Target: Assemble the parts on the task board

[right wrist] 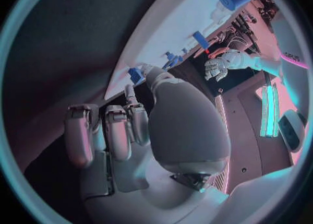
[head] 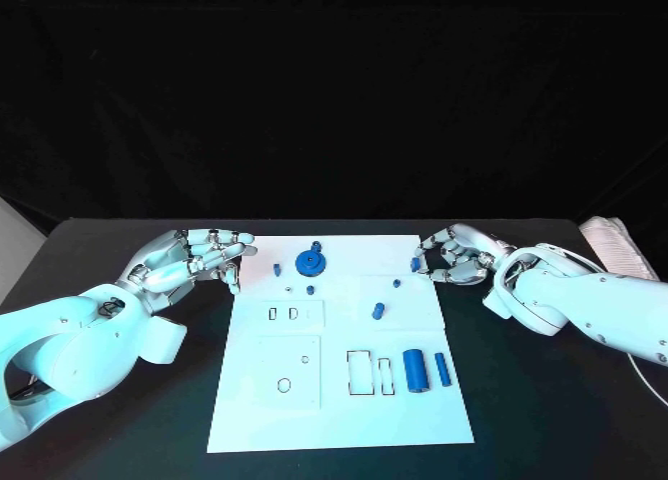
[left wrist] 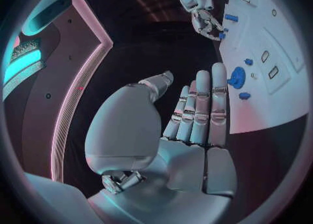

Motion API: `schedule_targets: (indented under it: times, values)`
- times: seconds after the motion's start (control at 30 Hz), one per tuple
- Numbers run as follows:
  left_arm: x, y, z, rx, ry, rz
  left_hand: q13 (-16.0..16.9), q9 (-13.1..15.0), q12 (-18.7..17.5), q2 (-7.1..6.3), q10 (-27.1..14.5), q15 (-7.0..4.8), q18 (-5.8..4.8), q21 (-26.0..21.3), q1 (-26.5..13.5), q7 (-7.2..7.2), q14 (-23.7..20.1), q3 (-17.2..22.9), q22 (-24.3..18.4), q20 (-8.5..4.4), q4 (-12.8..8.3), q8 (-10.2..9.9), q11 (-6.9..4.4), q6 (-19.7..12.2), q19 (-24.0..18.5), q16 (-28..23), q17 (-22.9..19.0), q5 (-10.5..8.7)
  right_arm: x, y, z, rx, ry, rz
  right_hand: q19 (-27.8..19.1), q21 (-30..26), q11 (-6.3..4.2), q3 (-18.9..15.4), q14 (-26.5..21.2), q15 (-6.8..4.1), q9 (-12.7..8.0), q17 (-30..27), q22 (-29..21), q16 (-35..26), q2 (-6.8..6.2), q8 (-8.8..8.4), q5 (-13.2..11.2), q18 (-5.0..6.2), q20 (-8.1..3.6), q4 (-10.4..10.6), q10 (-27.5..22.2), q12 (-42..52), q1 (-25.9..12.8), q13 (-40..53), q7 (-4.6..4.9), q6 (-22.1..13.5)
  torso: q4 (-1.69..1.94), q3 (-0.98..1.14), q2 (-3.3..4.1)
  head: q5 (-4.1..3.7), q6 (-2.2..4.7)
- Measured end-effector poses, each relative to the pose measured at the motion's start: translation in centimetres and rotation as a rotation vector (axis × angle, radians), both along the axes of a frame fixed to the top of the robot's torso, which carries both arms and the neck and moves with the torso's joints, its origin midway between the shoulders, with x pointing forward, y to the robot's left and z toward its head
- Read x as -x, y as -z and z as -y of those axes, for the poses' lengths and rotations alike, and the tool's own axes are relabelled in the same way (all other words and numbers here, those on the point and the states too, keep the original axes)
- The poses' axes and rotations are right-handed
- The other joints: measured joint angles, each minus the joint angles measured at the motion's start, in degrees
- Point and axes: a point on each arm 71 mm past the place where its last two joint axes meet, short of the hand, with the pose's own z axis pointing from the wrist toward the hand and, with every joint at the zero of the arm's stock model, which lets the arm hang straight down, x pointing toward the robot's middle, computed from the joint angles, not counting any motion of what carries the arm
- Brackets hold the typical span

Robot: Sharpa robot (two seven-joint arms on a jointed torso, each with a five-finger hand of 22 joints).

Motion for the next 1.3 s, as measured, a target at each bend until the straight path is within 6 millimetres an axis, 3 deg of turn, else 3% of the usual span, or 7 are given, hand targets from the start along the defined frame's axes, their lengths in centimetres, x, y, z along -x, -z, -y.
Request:
schedule_targets:
  times: [0.37,0.73,1.3]
  values:
    - [0.0,0.0,-0.1,-0.001,0.001,0.0,0.0,0.0,0.0,0.0,0.0,0.0,0.0,0.0,0.0,0.0,0.0,0.0,0.0,0.0,0.0,0.0,0.0,0.0,0.0,0.0,0.0,0.0,-0.1,0.1,-0.4,-0.004,0.004,-0.006,0.0,0.2,0.01,-0.1,0.0,0.0,0.0,0.0,0.0,0.0,0.0,0.0,0.0,0.0,0.0,0.1,0.0,0.2,0.0,0.0,-0.21,0.2,-0.12,-0.03,-0.07,0.04,-0.17]
    - [0.0,0.0,-0.1,-0.002,0.002,-0.001,0.0,0.1,0.0,0.0,0.0,0.0,0.0,0.3,0.0,0.0,-0.4,0.2,0.2,0.3,-0.2,0.0,0.0,0.0,-0.3,0.0,-0.1,0.0,-0.4,0.2,-0.6,-0.005,0.014,-0.006,0.0,0.6,-0.4,2.5,0.0,0.0,0.0,0.0,0.0,0.0,2.14,1.24,-0.5,0.0,-0.01,0.0,0.4,0.9,0.9,0.0,-0.77,2.6,-0.1,-0.03,-0.08,-0.04,-0.07]
    - [0.0,0.0,-0.1,-0.003,0.006,-0.005,0.0,0.1,0.0,0.0,0.0,0.01,0.0,0.3,0.0,0.0,-0.4,0.2,0.2,0.3,-0.2,0.0,0.0,0.0,-0.3,0.0,-0.1,0.0,-0.6,0.3,-1.1,-0.006,0.023,-0.009,0.0,1.1,-0.6,3.8,0.0,0.0,0.0,0.0,0.0,0.0,2.13,1.45,-1.9,0.0,-0.01,-0.3,0.2,1.5,0.9,0.0,-1.21,3.1,-0.1,-0.02,-0.05,-0.05,-0.28]
